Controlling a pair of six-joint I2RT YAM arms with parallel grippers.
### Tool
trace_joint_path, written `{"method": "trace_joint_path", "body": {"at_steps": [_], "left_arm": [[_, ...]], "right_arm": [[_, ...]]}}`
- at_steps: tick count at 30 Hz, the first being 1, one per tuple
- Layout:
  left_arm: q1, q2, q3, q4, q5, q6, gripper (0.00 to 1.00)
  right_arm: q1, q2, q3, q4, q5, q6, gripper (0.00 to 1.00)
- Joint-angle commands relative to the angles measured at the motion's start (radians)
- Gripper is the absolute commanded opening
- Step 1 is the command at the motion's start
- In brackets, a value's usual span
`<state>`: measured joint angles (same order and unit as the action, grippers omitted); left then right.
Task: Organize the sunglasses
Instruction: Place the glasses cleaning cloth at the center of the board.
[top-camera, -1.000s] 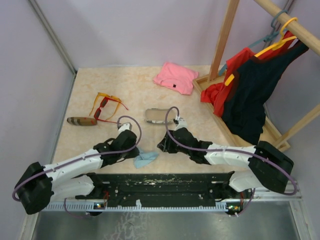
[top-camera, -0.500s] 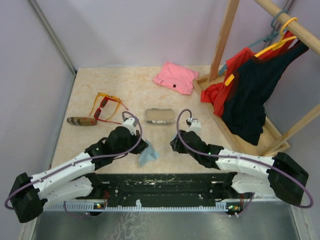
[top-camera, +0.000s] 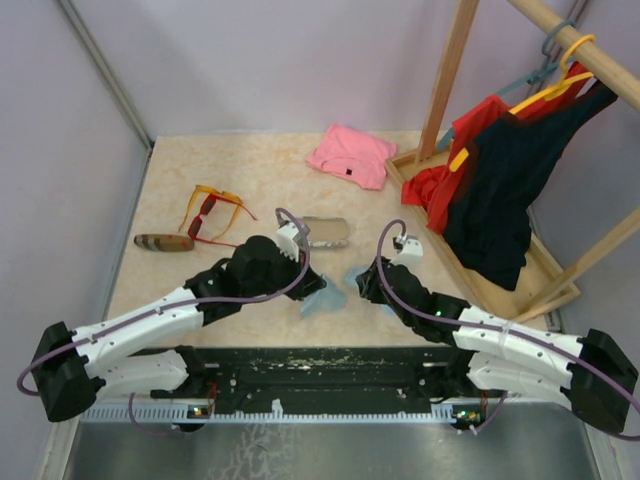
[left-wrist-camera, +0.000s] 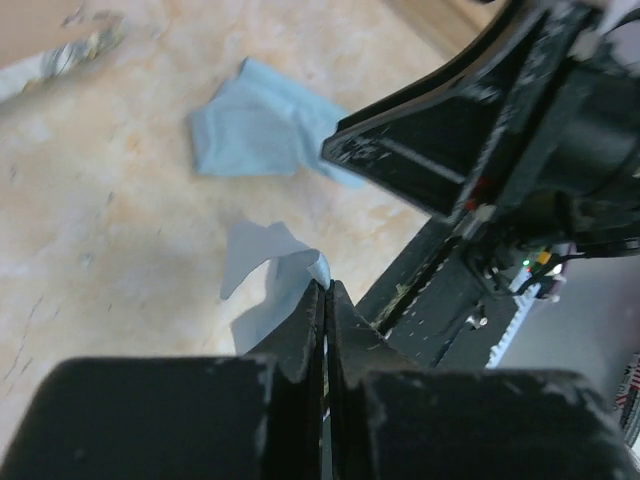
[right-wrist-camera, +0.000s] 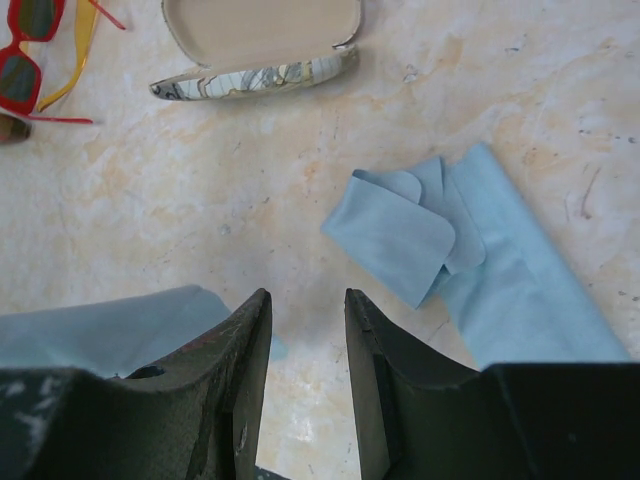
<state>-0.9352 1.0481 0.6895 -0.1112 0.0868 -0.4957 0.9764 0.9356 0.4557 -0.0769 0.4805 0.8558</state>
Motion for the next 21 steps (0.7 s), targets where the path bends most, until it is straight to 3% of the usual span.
{"method": "trace_joint_path", "body": {"at_steps": [1,4,8,15,21], "left_arm": [[-0.02,0.052,0.099,0.06,0.074,0.053,0.01],[-0.019,0.059,0.067,0.058,0.022,0.066,0.01],[-0.014,0.084,-0.086,0.058,-0.118,0.067,0.01],[-0.009,0.203,-0.189,0.069,-0.163,-0.01,0.01],[-0.008,0.16,-0.184,0.009,-0.266,-0.031,0.17]], "right_arm": [[-0.012,-0.063,-0.011,-0.04,0.067,-0.012,0.36],[-0.019,-0.089,-0.016,-0.061,0.069,-0.012,0.36],[-0.027,-0.099,-0.028,-0.066,0.053,-0.012,0.36],[-0.03,-0.046,-0.024,-0.026,-0.002,-0.032,0.37],[-0.03,0.011,-0.008,0.033,-0.062,-0.093,0.44]]}}
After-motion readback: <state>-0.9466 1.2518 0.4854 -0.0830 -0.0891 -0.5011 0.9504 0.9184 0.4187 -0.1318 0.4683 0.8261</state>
